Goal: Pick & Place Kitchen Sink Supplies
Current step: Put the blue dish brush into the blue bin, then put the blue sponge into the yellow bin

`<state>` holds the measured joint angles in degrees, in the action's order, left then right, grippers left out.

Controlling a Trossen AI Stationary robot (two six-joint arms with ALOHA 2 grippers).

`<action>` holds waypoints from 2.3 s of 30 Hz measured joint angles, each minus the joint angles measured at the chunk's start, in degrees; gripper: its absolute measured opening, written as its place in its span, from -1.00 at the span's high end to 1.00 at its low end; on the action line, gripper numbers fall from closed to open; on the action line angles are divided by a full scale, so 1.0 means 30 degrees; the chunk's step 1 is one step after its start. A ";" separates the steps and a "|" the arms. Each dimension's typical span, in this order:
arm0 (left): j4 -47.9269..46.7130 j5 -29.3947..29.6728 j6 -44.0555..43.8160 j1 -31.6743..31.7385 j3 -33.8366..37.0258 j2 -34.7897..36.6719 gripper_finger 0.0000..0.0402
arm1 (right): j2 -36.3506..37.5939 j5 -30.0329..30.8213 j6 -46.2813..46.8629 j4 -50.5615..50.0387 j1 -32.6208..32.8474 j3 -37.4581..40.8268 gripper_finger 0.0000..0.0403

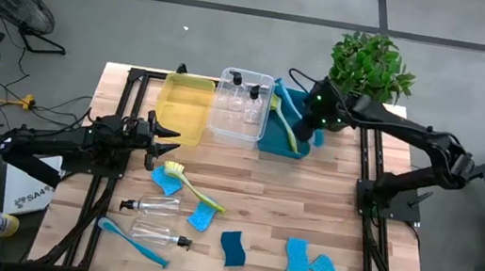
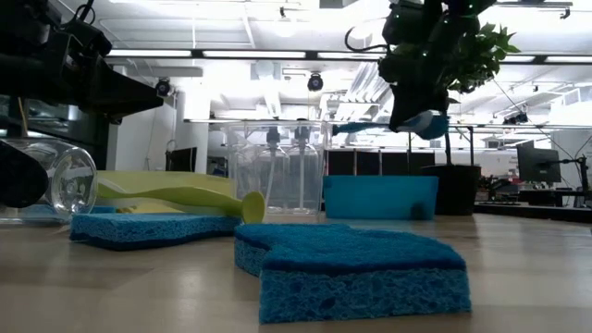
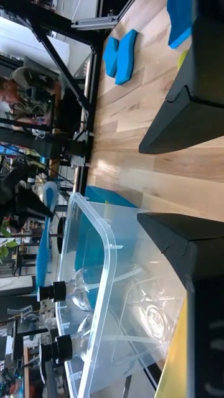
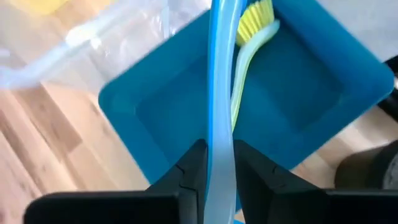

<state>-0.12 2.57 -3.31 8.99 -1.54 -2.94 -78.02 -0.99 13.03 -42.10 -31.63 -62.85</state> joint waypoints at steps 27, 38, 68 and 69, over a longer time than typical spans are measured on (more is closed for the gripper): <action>0.0004 0.0000 0.0003 -0.0004 0.0000 0.0003 0.20 | -0.4655 0.1209 0.0142 0.2052 -0.0577 0.0000 0.72; 0.0004 0.0000 0.0007 0.0000 0.0001 0.0007 0.20 | -0.4641 0.1195 0.0163 0.2118 -0.0584 0.0000 0.50; 0.0000 0.0000 0.0000 0.0000 0.0000 0.0001 0.20 | -0.0292 0.0175 -0.0896 -0.0384 0.1119 -0.0007 0.43; 0.0001 0.0000 0.0007 -0.0007 0.0000 0.0000 0.20 | -0.0163 0.0166 -0.0810 -0.0599 0.1472 -0.0007 0.43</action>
<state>-0.12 2.57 -3.29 8.97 -1.54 -2.94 -78.51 -0.50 10.60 -43.90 -27.22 -62.87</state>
